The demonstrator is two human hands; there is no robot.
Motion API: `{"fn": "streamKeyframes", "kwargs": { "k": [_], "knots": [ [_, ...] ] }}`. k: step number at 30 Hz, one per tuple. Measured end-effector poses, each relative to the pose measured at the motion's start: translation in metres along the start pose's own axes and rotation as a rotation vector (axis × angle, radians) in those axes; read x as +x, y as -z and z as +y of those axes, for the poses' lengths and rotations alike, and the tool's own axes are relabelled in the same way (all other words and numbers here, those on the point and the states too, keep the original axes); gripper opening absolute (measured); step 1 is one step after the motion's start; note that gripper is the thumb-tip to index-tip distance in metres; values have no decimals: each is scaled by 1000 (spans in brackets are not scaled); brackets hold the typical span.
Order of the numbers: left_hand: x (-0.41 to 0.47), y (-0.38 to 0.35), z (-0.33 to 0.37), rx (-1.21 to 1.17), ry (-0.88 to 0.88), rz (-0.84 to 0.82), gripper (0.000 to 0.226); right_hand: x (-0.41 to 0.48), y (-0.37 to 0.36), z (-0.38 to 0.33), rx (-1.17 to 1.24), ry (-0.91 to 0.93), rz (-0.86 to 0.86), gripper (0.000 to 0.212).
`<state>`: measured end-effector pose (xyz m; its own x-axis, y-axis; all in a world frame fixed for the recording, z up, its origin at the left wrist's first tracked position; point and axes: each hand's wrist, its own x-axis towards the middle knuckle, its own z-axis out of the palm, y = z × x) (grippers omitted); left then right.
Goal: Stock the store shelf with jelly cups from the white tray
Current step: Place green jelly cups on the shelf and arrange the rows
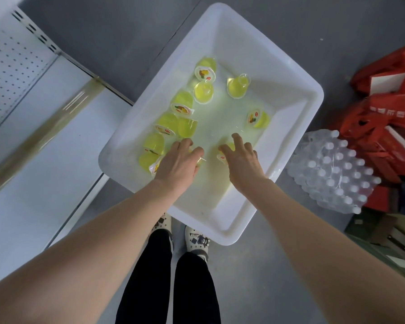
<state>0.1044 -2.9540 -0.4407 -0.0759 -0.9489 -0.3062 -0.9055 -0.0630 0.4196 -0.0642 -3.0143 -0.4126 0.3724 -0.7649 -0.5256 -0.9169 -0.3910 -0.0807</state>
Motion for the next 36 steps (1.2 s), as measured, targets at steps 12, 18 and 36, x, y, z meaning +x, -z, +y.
{"fn": "streamKeyframes", "kwargs": {
  "k": [12, 18, 36],
  "knots": [
    [-6, 11, 6, -124, -15, -13, 34, 10, 17, 12, -86, 65, 347, 44],
    [-37, 63, 33, -292, 101, 146, 53, -32, 76, 4, 183, 125, 483, 56],
    [-316, 242, 97, -440, 509, 707, 64, -219, 258, -130, 131, 723, 718, 49]
  ]
}}
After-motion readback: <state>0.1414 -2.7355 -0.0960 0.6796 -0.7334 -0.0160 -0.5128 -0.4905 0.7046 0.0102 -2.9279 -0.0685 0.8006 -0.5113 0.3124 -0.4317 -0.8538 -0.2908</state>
